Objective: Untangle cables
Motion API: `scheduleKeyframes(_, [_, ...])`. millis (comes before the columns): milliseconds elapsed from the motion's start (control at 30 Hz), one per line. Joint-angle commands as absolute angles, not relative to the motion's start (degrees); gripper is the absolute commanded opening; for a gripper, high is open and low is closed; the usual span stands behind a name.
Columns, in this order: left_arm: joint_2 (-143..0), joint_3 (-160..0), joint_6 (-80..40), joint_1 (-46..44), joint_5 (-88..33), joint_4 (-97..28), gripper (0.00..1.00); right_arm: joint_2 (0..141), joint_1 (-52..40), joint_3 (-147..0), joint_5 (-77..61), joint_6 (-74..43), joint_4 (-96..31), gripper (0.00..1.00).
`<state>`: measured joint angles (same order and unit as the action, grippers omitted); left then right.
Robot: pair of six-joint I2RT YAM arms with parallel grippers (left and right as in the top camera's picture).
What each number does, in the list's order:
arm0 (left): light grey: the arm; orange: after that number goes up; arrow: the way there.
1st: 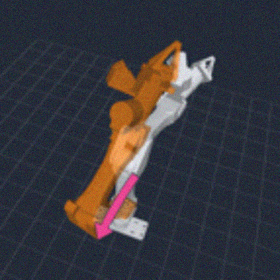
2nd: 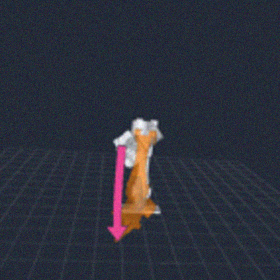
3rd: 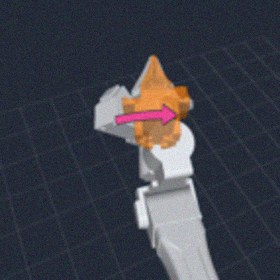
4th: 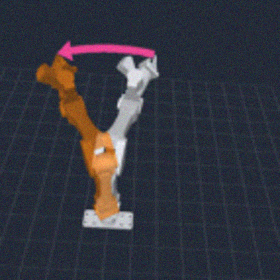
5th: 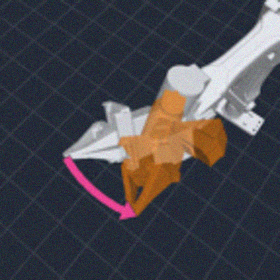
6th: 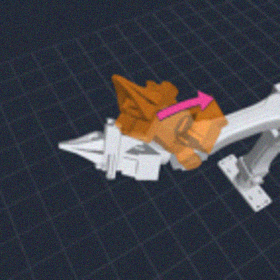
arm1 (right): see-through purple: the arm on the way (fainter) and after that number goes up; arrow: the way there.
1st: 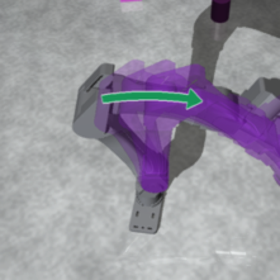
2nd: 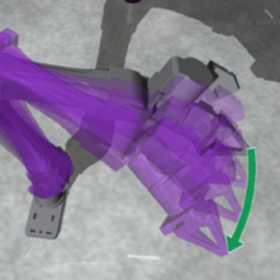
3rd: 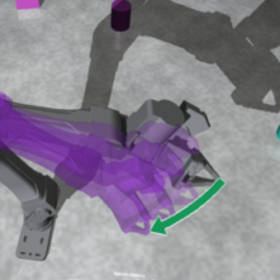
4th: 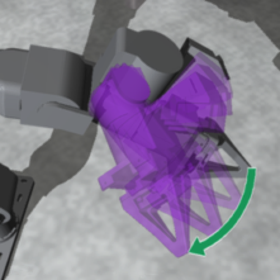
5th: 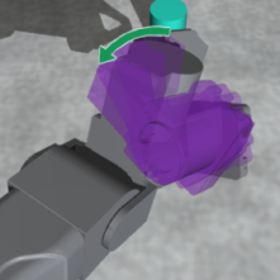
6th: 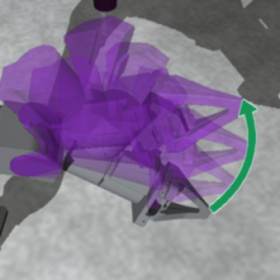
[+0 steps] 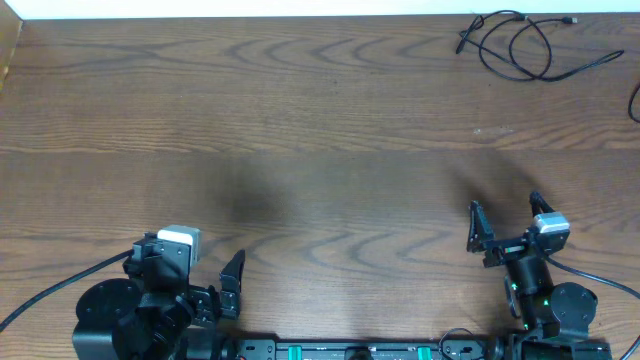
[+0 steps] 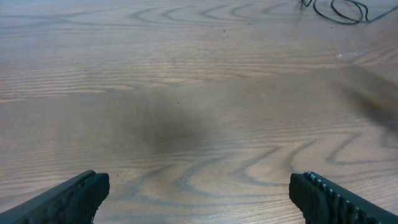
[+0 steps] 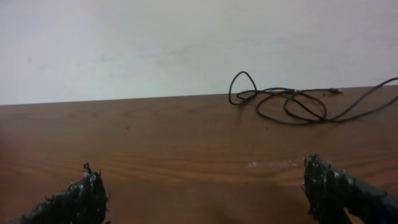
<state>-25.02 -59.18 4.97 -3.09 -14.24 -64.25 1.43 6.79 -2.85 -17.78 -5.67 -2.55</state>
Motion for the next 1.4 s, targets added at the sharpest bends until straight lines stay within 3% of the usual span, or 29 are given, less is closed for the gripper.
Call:
scheduleKeyframes(0, [-25.0,-59.6,6.0,-3.0,-14.3,-64.3,1.0,1.1,6.5,-2.4,-18.5,-6.3,-2.5,0.99])
scheduleKeyframes(1367, [-25.0,-59.6,6.0,-3.0,-14.3,-64.3,1.0,1.1,6.5,-1.4,-17.0,-1.6,2.4,0.99])
